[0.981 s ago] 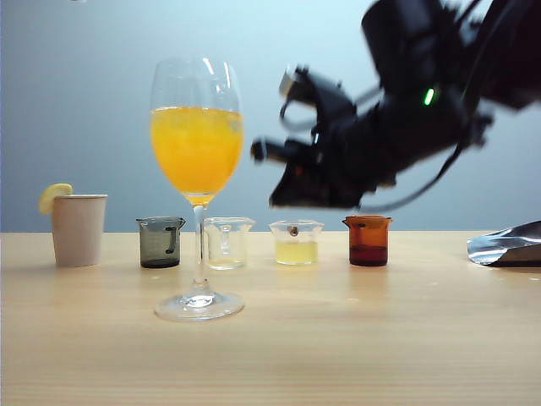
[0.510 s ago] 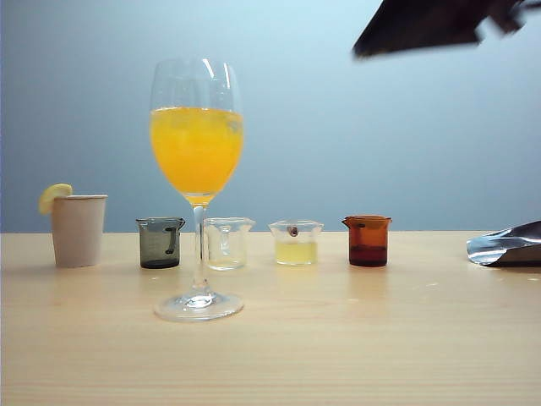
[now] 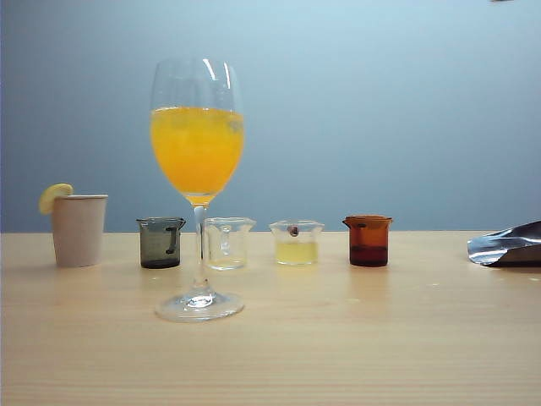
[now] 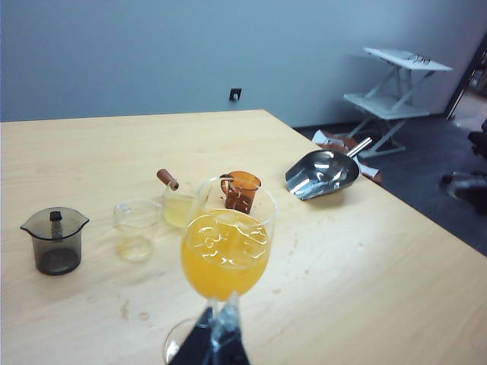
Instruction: Pick up the second measuring cup from the left, pour the orange juice inside into the goblet, and finally put the measuring cup back in its original place.
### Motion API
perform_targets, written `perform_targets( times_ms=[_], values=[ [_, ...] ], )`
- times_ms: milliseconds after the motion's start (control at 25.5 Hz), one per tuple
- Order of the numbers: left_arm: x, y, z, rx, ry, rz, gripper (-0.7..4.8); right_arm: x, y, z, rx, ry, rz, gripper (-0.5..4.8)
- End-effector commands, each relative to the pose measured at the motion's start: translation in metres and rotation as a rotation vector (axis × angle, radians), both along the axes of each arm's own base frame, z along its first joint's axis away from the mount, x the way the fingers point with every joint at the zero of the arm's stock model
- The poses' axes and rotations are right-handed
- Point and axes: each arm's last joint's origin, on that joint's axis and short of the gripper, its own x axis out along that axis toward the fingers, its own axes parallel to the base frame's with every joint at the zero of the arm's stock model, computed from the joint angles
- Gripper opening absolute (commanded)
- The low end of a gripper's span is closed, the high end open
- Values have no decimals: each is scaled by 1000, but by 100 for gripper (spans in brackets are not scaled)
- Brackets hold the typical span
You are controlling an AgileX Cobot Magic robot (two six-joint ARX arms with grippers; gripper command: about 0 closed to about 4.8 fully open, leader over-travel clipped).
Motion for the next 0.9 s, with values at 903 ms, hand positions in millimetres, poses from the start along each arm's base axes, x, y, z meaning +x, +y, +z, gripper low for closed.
perform_targets(
  times_ms=[903],
  values=[
    [36,-32,-136,6,146,-1,-5,-3,-3,-108,36,-14,-29,-8]
  ],
)
